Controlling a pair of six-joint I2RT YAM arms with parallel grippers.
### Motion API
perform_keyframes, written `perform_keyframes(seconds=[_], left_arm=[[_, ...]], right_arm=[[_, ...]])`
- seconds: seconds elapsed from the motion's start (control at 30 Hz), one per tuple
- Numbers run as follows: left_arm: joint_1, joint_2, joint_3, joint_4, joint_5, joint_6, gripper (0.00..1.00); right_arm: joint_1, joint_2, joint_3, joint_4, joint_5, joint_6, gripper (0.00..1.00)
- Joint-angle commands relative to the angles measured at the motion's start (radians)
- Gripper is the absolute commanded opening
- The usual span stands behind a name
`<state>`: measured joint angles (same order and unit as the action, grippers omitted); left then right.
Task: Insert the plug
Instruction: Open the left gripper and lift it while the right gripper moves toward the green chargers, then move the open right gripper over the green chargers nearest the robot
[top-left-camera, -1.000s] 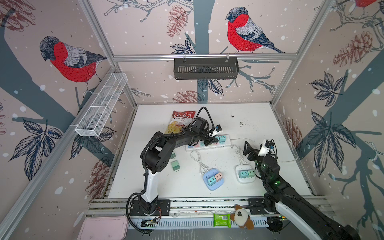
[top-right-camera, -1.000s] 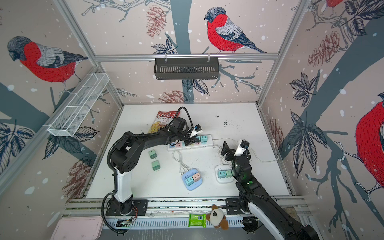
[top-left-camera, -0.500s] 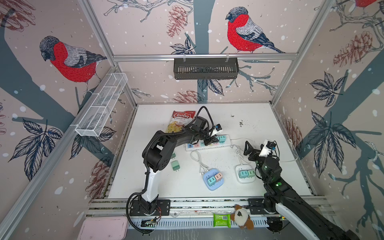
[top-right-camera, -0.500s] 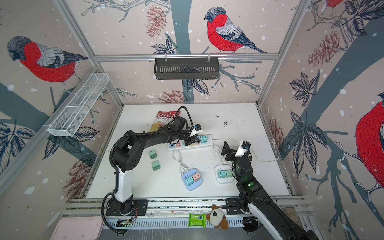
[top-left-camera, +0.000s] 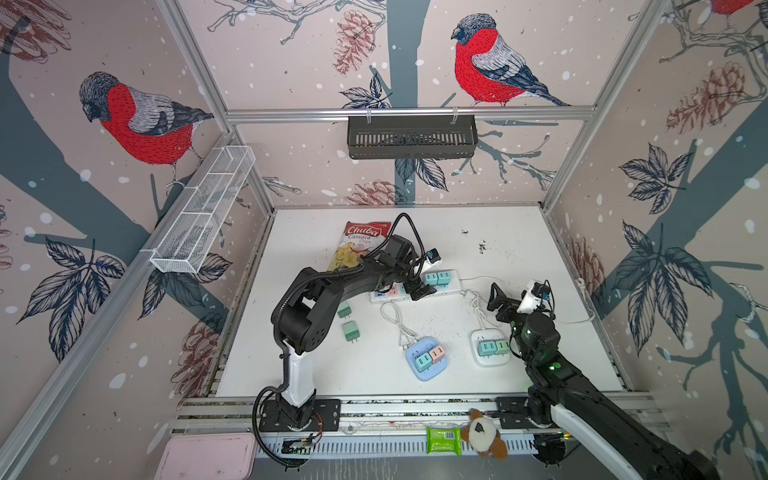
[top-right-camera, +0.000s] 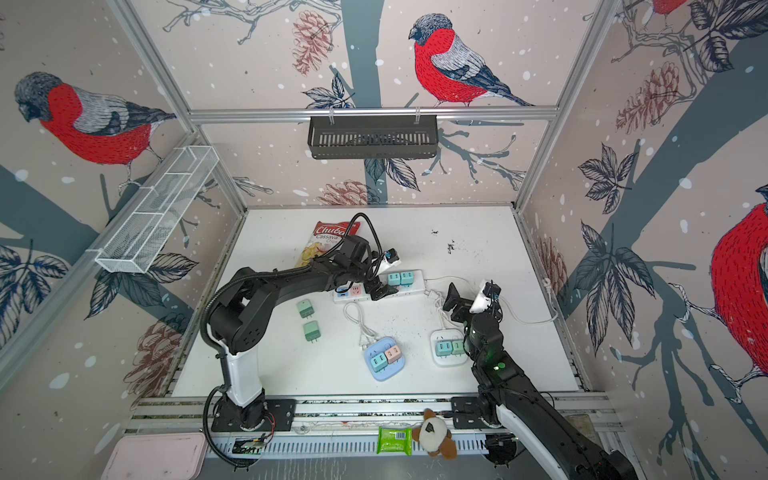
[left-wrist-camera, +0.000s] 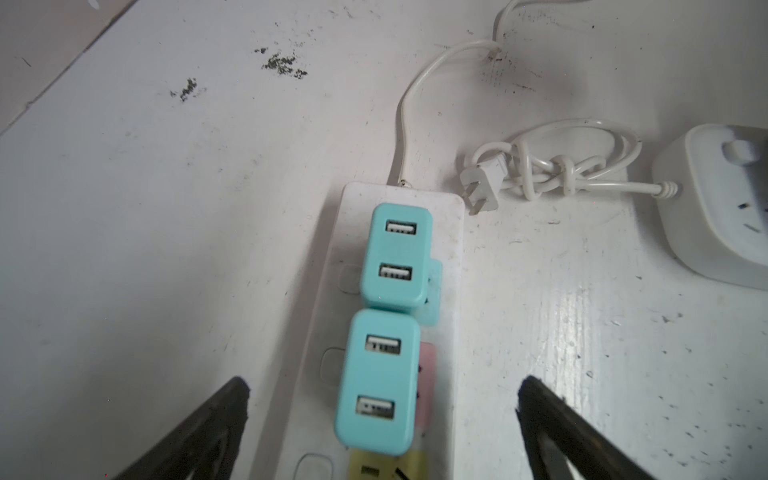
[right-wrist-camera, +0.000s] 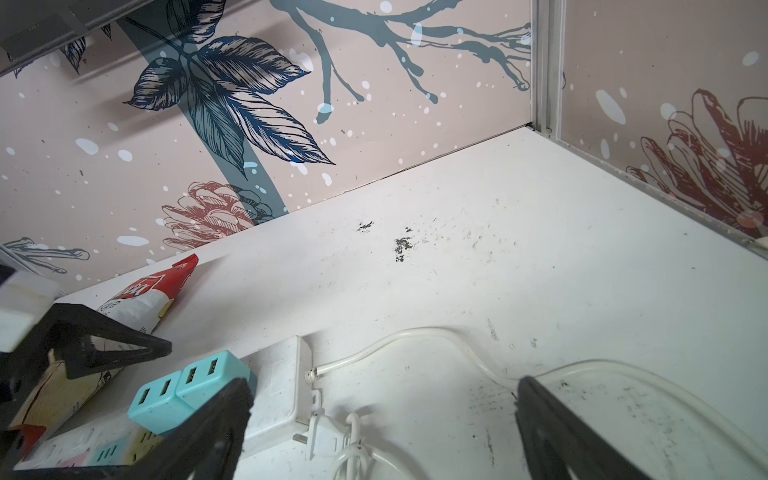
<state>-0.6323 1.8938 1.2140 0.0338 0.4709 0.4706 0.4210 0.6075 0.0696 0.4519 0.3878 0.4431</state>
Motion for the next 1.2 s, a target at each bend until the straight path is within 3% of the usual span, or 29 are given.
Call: perform_keyframes(seconds=[0.0, 0.1, 0.17, 0.33, 0.43, 0.57, 0.63, 0.73, 0.83, 1.17], left_arm=[[-0.001, -0.111, -0.046, 0.11, -0.048, -0.084, 0.99], [-0.006, -0.302, -0.174, 0.259, -0.121, -0.206, 0.99], [-0.006, -0.43, -0.277, 0.351, -0.218, -0.315, 0.99], [-0.002, -0.735, -0.487, 0.367, -0.734, -0.679, 0.99], [-0.001, -0.881, -0.64, 0.383, -0.913, -0.843, 0.99], [0.014, -1.034, -0.852, 0.517, -0.949, -0.863, 0.99], [0.018, -1.071, -0.921, 0.602, -1.052, -0.869, 0.99], [0.042, -1.099, -0.927, 0.546, -1.153, -0.96, 0.98], [0.069, -1.091, -0.935, 0.529, -1.189, -0.969, 0.98], [0.169, -1.05, -0.941, 0.461, -1.22, -1.098, 0.98]], right_arm=[[-0.006, 0.024, -0.003, 0.062, 0.046, 0.026, 1.0], [-0.022, 0.06, 0.032, 0.011, 0.078, 0.072, 1.0], [-0.045, 0.09, 0.057, -0.015, 0.039, 0.084, 1.0], [-0.076, 0.163, 0.122, -0.088, -0.093, 0.071, 0.99], [-0.072, 0.188, 0.138, -0.072, -0.222, 0.042, 1.0], [-0.038, 0.232, 0.16, -0.054, -0.307, 0.037, 0.99], [0.017, 0.264, 0.195, -0.079, -0.294, 0.021, 0.97], [0.155, 0.317, 0.265, -0.145, -0.185, -0.014, 0.95], [0.292, 0.378, 0.331, -0.182, -0.097, -0.048, 0.94], [0.62, 0.693, 0.606, -0.298, -0.02, -0.108, 0.91]])
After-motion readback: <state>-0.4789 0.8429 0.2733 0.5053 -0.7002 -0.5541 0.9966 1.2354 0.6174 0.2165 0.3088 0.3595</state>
